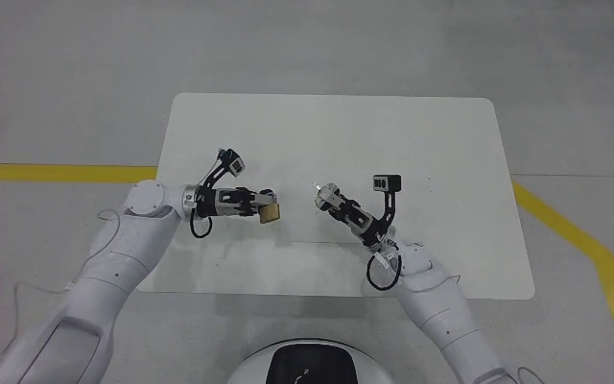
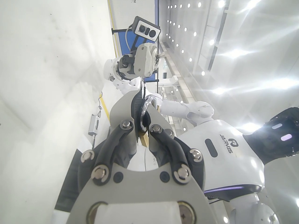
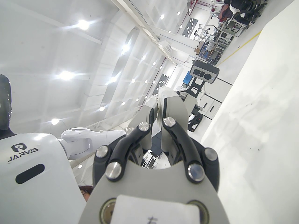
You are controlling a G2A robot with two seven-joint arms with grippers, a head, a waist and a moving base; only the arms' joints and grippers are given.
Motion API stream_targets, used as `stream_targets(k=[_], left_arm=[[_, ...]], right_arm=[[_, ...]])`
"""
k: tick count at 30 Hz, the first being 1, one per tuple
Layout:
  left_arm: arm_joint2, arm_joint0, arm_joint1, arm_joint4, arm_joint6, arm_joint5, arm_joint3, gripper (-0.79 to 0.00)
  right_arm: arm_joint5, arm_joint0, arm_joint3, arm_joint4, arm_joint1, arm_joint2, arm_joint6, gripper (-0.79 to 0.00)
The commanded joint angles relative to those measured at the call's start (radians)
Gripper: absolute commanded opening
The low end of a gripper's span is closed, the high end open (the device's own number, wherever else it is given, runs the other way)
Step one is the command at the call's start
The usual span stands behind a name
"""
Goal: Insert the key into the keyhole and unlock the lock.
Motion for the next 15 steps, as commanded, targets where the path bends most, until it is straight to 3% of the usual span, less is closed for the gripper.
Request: stream_targets(k=[1,5,8,15], left_arm=[[0.002,0.038,-0.004,-0.016,0.065,0.020,-0.065,-0.785],[0.019,0.022,-0.017,-0.053,0.105,0.158,-0.042,-0.785],[0.031,0.009,-0.038,-0.149,0.131,0.200,-0.024,-0.785],[0.077,-0.057,-0.080,-0.142,0.227,0.199,0.065,-0.785]], right_arm=[[0.004,-0.001,-0.002,-0.002,0.000,0.000,-0.003,-0.785],[0.030,-0.021,-0.040,-0.052,0.001,0.001,-0.040,-0.785],[0.031,-0.038,-0.066,-0.108,0.000,0.003,-0.085,-0.785],[0.077,-0.080,-0.125,-0.184,0.001,0.021,-0.189,-0.785]])
